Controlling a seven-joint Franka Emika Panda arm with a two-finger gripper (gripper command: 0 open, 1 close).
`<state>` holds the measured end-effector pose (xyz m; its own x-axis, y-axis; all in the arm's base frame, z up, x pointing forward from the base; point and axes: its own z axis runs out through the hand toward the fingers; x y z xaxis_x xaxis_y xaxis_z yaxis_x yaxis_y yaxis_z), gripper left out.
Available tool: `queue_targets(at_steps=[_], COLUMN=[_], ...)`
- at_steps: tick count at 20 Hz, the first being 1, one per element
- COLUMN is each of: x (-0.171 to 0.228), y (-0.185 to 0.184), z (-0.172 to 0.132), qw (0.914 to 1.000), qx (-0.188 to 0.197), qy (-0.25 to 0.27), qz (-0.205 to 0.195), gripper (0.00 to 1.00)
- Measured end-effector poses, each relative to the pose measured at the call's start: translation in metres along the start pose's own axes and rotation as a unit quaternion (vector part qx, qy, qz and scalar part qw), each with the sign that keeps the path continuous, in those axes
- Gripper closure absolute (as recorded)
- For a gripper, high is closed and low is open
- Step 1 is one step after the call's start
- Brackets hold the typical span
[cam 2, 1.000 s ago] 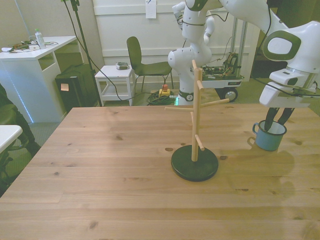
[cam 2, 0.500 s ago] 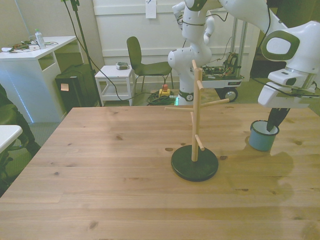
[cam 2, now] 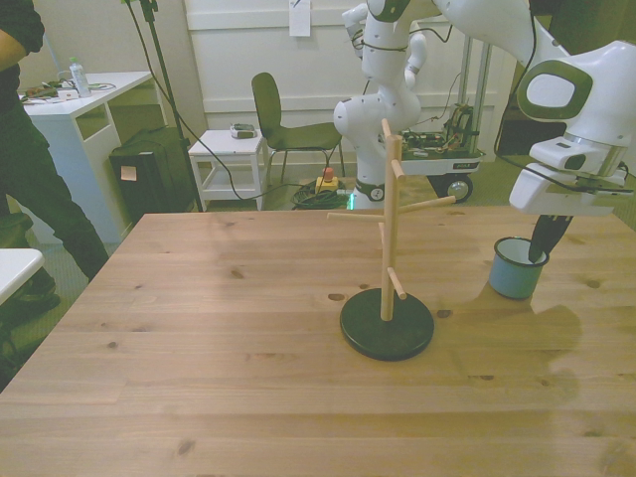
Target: Hang the mug
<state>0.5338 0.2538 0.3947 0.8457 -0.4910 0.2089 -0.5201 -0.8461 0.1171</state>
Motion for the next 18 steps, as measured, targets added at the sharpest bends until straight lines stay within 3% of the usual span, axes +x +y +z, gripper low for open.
queue_targets(at_steps=[5,18], x=[0.008,0.073], y=[0.002,0.028], z=[-0.006,-0.058], qw=[1.0,0.9986], qx=[0.005,0.024], qy=[0.004,0.03], qz=[0.007,0.036], gripper=[1.0,1.0])
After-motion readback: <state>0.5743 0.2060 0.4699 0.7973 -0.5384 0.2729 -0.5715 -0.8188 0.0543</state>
